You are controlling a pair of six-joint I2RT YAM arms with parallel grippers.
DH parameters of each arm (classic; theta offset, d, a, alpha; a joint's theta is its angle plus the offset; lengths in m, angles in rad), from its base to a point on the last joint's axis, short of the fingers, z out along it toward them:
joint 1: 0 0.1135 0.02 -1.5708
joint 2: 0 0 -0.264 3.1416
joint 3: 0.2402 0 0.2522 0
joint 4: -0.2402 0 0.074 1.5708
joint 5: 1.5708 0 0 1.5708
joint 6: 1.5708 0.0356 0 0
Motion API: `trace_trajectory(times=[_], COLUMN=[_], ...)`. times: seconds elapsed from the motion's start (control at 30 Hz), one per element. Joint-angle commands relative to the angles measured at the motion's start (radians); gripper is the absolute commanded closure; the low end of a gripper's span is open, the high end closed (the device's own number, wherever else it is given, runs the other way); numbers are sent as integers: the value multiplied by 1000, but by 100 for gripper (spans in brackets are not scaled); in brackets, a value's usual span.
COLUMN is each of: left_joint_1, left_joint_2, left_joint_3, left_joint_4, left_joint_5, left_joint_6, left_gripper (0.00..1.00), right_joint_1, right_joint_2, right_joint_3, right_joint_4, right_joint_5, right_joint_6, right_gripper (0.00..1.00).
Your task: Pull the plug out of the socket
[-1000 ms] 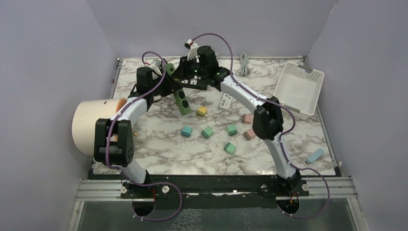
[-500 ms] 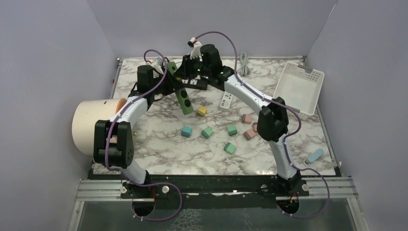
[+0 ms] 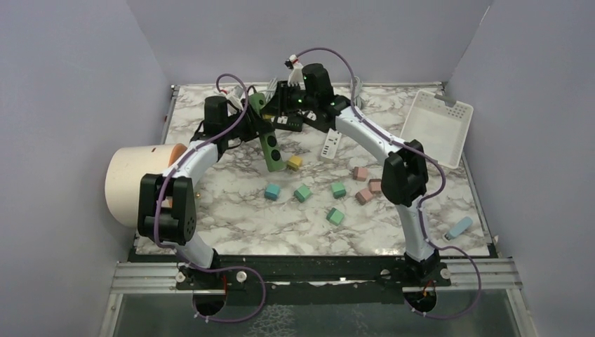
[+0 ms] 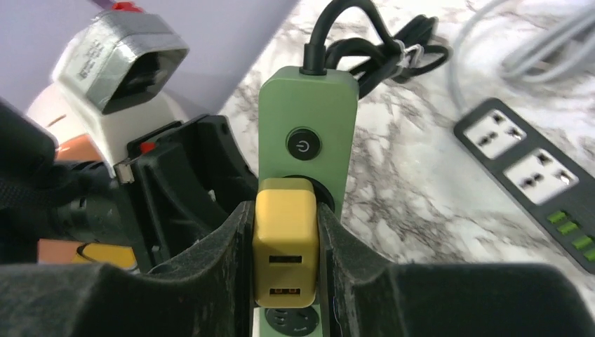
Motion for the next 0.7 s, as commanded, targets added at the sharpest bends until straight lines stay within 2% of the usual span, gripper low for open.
trace_trajectory(times=[0.0,0.03,0.07,0.1,0.13,0.17,0.2,0.23,0.27,0.3,0.37,0.4,0.43,0.47,0.5,0.53,0.57,0.6,0.63,0.67], left_joint_1=[74,74,74,73,74,74,74,74,74,74,74,74,74,74,74,74,74,74,74,74], left_joint_2=[-7,-10,-11,-8,-3,-2,-3,-4,-1,2,5,2,2,6,11,14,13,11,12,16], left_joint_3=[31,26,23,26,30,33,30,28,30,36,45,42,39,43,49,53,49,44,44,50], left_joint_4=[67,74,81,82,79,76,80,83,84,79,63,67,72,70,65,60,64,71,72,68], left_joint_5=[-158,-157,-153,-153,-152,-154,-156,-155,-153,-152,-163,-164,-164,-163,-163,-167,-170,-172,-172,-169], left_joint_6=[-27,-28,-27,-27,-28,-30,-34,-38,-39,-36,-33,-35,-36,-37,-38,-39,-42,-46,-49,-52], left_gripper=[100,100,100,100,100,100,100,100,100,100,100,100,100,100,100,100,100,100,100,100], right_joint_1=[10,23,-15,-43,-32,23,76,56,-2,-26,82,108,63,21,29,81,112,81,29,18], right_joint_2=[-2,-12,-45,-65,-49,-10,10,-4,-41,-60,-22,-26,-53,-78,-74,-59,-54,-74,-100,-98], right_joint_3=[227,204,78,-20,65,202,278,236,98,30,215,211,138,44,78,146,165,111,-1,3], right_joint_4=[-380,-352,-172,19,-123,-323,-425,-392,-216,-115,-421,-423,-348,-230,-323,-398,-395,-283,-153,-240], right_joint_5=[268,184,-154,-296,-104,180,357,150,-164,-144,413,413,123,3,156,368,428,202,-52,48], right_joint_6=[-126,-165,-114,29,29,-116,-198,-202,-105,21,-176,-222,-197,-90,-76,-155,-194,-183,-102,-34], right_gripper=[99,99,99,99,99,99,99,99,99,99,99,99,99,99,99,99,99,99,99,99])
